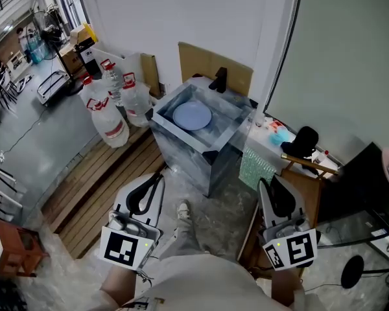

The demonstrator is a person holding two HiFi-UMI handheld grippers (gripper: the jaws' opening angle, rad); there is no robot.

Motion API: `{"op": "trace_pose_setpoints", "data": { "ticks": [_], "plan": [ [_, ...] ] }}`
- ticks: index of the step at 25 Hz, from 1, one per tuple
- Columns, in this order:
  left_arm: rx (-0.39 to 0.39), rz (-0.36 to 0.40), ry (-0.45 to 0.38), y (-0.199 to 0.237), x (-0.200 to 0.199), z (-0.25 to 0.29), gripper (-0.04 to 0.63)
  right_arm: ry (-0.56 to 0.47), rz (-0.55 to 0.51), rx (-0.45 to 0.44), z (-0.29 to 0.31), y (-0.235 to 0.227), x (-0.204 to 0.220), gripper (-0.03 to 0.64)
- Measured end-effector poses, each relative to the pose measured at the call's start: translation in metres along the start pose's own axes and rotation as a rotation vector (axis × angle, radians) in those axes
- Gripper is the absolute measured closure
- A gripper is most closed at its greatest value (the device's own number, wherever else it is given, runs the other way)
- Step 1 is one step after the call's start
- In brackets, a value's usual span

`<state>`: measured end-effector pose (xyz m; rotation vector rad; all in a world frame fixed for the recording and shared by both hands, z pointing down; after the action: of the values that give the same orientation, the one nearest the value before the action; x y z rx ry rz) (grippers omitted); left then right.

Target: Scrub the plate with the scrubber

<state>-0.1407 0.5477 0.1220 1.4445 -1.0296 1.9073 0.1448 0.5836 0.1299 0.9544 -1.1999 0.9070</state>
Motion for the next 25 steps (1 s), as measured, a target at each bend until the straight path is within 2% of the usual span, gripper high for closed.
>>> {"op": "trace_pose_setpoints", "data": {
  "ticks": [5,8,13,20,25],
  "plan": [
    [0.025,-0.056,0.055,0.016,0.019,0.029,0.566,0.033,0.004,0.001,0.033,-0.003,0.013,0.520],
    [0.022,-0.050,0.034,0.036,0.029,0.053,0.566,0.063,0.009,-0.008,0.063,-0.006,0.021,0.520],
    [0.025,-0.065,0.063,0.076,0.041,0.097,0.566,0.103,0.008,-0.005,0.122,-0.018,0.024,0.520],
    [0.038,-0.073,0.150,0.148,0.064,0.178,0.565,0.177,0.014,0.032,0.227,-0.043,0.022,0.520],
    [0.088,-0.102,0.223,0.206,0.090,0.252,0.565,0.258,0.026,0.028,0.321,-0.056,0.030,0.520]
  ]
}}
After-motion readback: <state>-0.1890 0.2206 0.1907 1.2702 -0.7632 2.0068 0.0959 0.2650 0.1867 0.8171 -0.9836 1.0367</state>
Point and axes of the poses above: the fingertips, and each gripper's own axes: z forward along the fingers, y to its left, x out of its underside, the point moved 7 cm from there along -z, backward along the fingers, and after that the axes turned 12 degrees about y, right-handed, at the moved point
